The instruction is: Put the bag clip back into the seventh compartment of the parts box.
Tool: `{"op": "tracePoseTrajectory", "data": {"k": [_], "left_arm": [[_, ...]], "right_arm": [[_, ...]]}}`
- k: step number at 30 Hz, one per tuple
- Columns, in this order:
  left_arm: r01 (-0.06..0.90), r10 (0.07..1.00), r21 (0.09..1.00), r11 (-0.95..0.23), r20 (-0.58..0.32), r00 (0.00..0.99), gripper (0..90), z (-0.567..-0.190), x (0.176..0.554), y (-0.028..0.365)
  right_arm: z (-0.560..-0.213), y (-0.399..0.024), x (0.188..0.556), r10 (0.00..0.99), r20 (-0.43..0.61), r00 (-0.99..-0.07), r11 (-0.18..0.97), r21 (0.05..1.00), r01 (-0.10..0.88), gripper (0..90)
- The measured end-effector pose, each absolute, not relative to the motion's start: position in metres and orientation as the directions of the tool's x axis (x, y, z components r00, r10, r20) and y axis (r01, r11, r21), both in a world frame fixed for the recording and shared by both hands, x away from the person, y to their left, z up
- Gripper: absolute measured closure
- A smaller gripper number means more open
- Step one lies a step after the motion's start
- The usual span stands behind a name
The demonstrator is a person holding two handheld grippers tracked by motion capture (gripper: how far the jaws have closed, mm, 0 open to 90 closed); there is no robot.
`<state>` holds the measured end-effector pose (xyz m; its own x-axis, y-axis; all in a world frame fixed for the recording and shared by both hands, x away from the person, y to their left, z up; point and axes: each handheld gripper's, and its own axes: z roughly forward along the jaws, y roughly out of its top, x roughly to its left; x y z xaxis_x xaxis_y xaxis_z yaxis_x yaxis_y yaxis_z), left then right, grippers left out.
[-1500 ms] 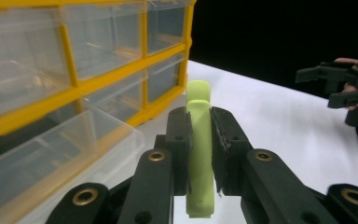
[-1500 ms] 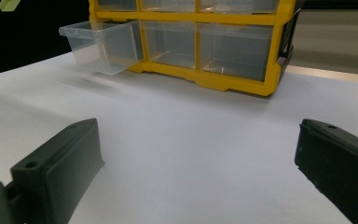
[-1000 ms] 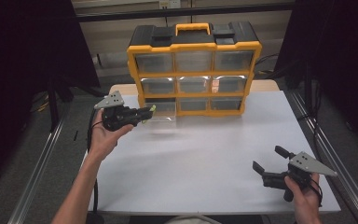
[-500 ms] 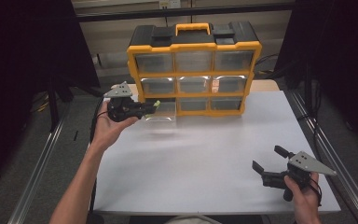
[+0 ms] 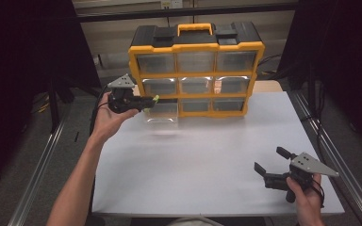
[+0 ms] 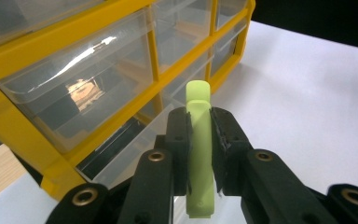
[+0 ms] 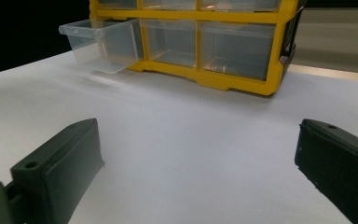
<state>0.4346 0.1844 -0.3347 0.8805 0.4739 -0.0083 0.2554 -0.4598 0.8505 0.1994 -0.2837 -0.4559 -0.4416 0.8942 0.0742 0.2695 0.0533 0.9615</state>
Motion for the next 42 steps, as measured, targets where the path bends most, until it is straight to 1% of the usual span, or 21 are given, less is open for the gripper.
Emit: {"op": "tracePoseTrajectory", "data": {"k": [3, 8, 11, 13, 18, 22, 30, 35, 36, 37, 39, 40, 42], "left_arm": [[0.264, 0.472, 0.83, -0.492, 0.0, 0.881, 78.4, -0.337, 0.439, 0.178], [0.271, 0.463, 0.819, -0.507, -0.006, 0.886, 78.4, -0.337, 0.443, 0.169], [0.266, 0.46, 0.792, -0.549, 0.021, 0.887, 78.4, -0.335, 0.447, 0.163], [0.272, 0.459, 0.797, -0.54, 0.007, 0.888, 78.4, -0.334, 0.45, 0.161], [0.287, 0.466, 0.768, -0.572, 0.016, 0.885, 78.4, -0.338, 0.459, 0.156], [0.307, 0.483, 0.764, -0.567, 0.006, 0.876, 78.4, -0.339, 0.464, 0.154], [0.305, 0.472, 0.732, -0.61, 0.026, 0.881, 78.4, -0.344, 0.472, 0.15], [0.313, 0.455, 0.687, -0.656, 0.028, 0.89, 78.2, -0.349, 0.478, 0.147], [0.303, 0.423, 0.65, -0.697, 0.031, 0.906, 78.2, -0.35, 0.48, 0.147], [0.329, 0.449, 0.659, -0.676, 0.014, 0.894, 78.2, -0.353, 0.478, 0.145], [0.315, 0.426, 0.638, -0.703, 0.023, 0.904, 78.2, -0.356, 0.479, 0.144], [0.336, 0.439, 0.641, -0.69, 0.002, 0.898, 78.2, -0.358, 0.478, 0.142], [0.329, 0.433, 0.636, -0.698, 0.009, 0.901, 78.2, -0.36, 0.478, 0.139]], "right_arm": [[-0.456, -0.284, 0.199, 0.895, 0.077, -0.439, 0.051, 0.961, 0.273, 0.1], [-0.456, -0.286, 0.199, 0.893, 0.077, -0.443, 0.05, 0.962, 0.268, 0.1], [-0.456, -0.286, 0.199, 0.892, 0.077, -0.445, 0.051, 0.962, 0.269, 0.1], [-0.456, -0.285, 0.199, 0.893, 0.078, -0.443, 0.05, 0.962, 0.27, 0.1], [-0.456, -0.285, 0.2, 0.892, 0.074, -0.446, 0.055, 0.961, 0.269, 0.1], [-0.456, -0.284, 0.2, 0.891, 0.075, -0.447, 0.056, 0.961, 0.272, 0.1], [-0.457, -0.284, 0.201, 0.888, 0.077, -0.453, 0.057, 0.96, 0.274, 0.1], [-0.457, -0.283, 0.201, 0.889, 0.078, -0.451, 0.056, 0.96, 0.276, 0.1], [-0.457, -0.283, 0.201, 0.889, 0.078, -0.452, 0.056, 0.96, 0.276, 0.1], [-0.457, -0.284, 0.201, 0.889, 0.078, -0.451, 0.056, 0.959, 0.276, 0.1], [-0.457, -0.284, 0.201, 0.888, 0.077, -0.452, 0.057, 0.959, 0.276, 0.1], [-0.457, -0.284, 0.201, 0.889, 0.077, -0.452, 0.058, 0.959, 0.277, 0.1], [-0.458, -0.284, 0.201, 0.889, 0.079, -0.45, 0.056, 0.959, 0.278, 0.1]]}}
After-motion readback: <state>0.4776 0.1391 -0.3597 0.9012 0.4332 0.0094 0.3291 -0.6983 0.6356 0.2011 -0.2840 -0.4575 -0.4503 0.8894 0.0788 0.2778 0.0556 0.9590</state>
